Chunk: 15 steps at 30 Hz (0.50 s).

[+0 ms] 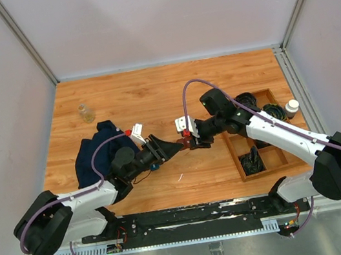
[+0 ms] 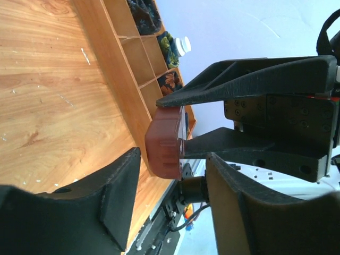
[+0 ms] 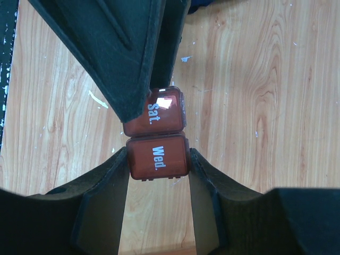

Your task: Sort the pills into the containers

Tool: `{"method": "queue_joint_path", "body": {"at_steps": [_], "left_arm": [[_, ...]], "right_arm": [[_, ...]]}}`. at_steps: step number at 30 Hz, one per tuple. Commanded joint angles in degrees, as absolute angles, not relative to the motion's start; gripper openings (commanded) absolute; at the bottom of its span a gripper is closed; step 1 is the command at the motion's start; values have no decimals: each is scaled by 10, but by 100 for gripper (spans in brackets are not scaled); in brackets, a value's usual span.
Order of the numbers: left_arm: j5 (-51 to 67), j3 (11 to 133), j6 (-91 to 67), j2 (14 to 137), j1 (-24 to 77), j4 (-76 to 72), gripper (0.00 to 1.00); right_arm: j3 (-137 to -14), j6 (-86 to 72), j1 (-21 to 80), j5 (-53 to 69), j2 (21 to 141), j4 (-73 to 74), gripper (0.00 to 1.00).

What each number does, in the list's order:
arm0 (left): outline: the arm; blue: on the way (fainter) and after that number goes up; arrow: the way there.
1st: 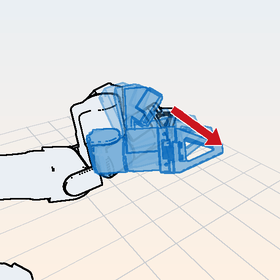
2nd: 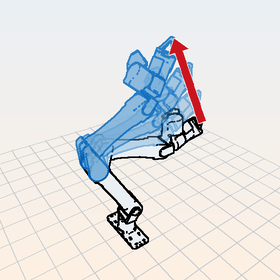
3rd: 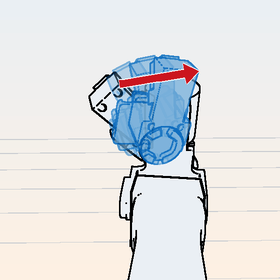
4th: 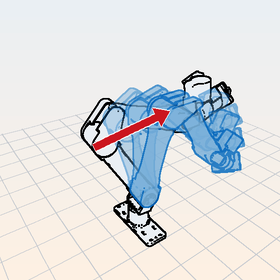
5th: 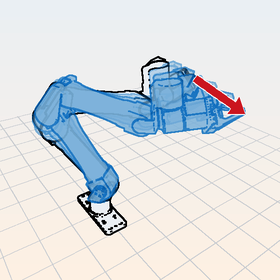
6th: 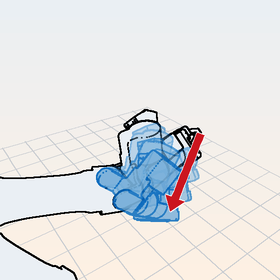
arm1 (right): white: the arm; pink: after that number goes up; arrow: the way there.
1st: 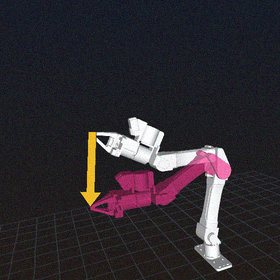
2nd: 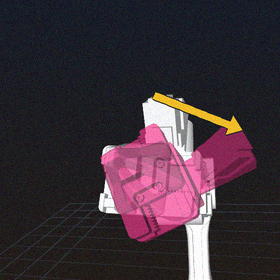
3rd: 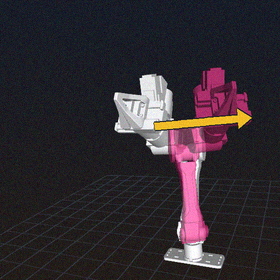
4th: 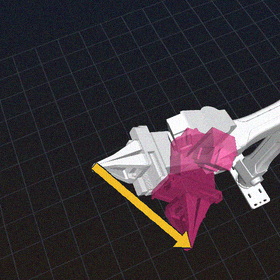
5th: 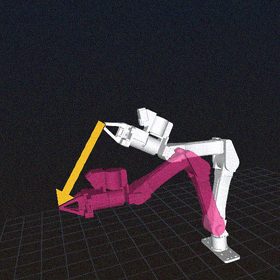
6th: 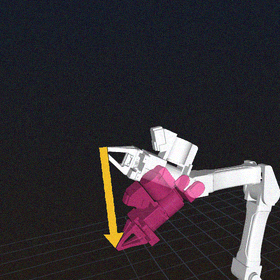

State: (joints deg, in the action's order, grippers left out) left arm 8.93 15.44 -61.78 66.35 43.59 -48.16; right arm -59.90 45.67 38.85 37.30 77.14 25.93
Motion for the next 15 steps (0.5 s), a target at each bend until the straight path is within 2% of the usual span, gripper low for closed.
{"method": "queue_joint_path", "body": {"at_steps": [1, 4, 6, 9, 15], "left_arm": [[96, 174, -622, 688, 444, -533, 54], [101, 176, -626, 704, 445, -546, 53], [103, 178, -627, 713, 445, -555, 47], [106, 178, -627, 720, 446, -567, 28], [106, 170, -617, 721, 446, -569, 3]], "right_arm": [[-595, 447, 392, 393, 761, 250, 14], [-594, 446, 394, 393, 761, 247, 13], [-593, 446, 395, 393, 762, 247, 14], [-593, 447, 397, 392, 761, 247, 14], [-594, 446, 397, 395, 758, 249, 15]]}}
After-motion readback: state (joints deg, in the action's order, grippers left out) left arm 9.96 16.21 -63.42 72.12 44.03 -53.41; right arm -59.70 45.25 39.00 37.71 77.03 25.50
